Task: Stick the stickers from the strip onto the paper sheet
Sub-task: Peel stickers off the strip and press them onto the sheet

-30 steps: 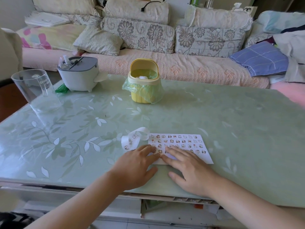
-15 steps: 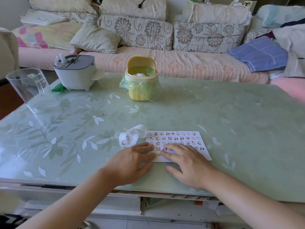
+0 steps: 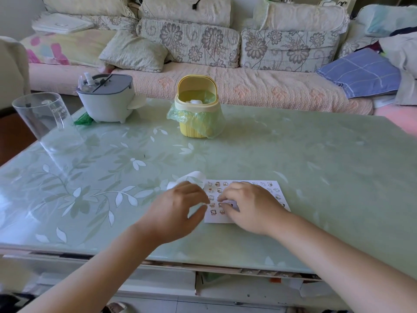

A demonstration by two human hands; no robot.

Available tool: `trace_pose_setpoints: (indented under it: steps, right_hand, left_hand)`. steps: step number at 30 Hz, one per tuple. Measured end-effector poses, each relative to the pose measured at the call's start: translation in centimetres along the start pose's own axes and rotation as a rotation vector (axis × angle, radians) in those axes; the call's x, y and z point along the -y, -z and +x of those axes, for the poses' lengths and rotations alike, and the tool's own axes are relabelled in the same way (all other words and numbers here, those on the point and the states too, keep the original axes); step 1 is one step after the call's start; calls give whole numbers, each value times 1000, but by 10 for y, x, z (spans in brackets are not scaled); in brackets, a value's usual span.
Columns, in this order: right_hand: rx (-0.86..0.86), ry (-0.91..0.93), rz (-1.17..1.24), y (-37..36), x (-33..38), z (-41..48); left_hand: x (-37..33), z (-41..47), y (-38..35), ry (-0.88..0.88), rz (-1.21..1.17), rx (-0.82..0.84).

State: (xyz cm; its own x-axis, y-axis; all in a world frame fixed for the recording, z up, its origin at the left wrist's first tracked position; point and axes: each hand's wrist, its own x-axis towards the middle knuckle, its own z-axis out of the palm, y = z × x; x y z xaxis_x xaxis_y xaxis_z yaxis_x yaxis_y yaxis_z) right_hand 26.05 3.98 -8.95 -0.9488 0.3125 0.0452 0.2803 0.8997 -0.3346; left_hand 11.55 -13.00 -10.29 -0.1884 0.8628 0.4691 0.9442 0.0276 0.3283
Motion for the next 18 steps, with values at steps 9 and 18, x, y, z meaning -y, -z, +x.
trace_pose_setpoints:
  steps: [9,18]
  right_hand:
    - [-81,-83,369,0,40,33]
    - [-68,-107,454,-18,60,52]
  left_hand:
    - [30,6,38,634,98,-27]
    - [25,6,39,857,48,161]
